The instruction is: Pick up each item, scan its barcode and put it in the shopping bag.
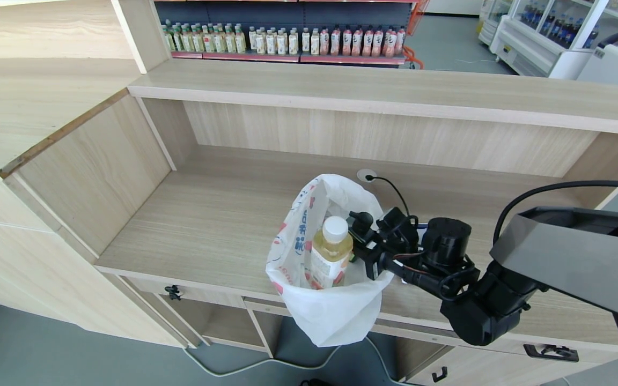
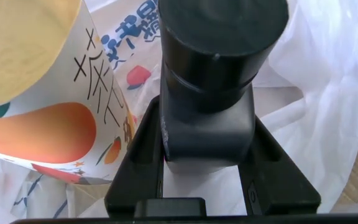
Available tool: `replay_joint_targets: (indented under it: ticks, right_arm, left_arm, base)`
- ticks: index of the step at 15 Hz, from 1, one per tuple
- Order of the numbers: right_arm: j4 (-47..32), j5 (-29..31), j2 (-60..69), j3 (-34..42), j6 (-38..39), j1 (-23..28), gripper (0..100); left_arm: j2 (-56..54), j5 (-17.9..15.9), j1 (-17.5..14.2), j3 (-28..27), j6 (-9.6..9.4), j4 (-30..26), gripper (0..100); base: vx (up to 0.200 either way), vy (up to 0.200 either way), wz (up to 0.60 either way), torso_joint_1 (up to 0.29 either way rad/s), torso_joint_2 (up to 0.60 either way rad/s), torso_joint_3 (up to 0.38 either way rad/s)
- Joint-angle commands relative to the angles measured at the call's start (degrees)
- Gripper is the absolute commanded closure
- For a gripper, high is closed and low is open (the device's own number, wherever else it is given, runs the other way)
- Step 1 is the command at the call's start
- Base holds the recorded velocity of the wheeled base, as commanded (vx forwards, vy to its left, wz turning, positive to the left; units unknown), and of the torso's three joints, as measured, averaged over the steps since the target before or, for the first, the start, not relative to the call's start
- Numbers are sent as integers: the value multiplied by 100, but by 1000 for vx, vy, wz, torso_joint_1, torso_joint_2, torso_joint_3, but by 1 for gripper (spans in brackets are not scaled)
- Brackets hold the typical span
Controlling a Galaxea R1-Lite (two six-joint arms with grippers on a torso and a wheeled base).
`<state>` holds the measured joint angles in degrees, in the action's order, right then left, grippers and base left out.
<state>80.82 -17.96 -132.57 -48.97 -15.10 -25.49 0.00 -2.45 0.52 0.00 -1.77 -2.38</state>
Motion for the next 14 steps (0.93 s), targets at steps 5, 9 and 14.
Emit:
replay_joint_targets:
  ticks: [5,9,14]
  right_arm:
    - [-49,-120,118,19,78,53,0]
    - [-234,-516,926,37,552,317,0]
    - [-656,-665,2710,502,1291,809,0]
  left_arm:
    - [9,-1,0,0,1,0,0]
    - [9,-1,0,0,1,0,0]
    - [9,-1,0,0,1,0,0]
  base:
    - [0,0,0,0,0,0]
    - [0,0,0,0,0,0]
    - [0,0,0,0,0,0]
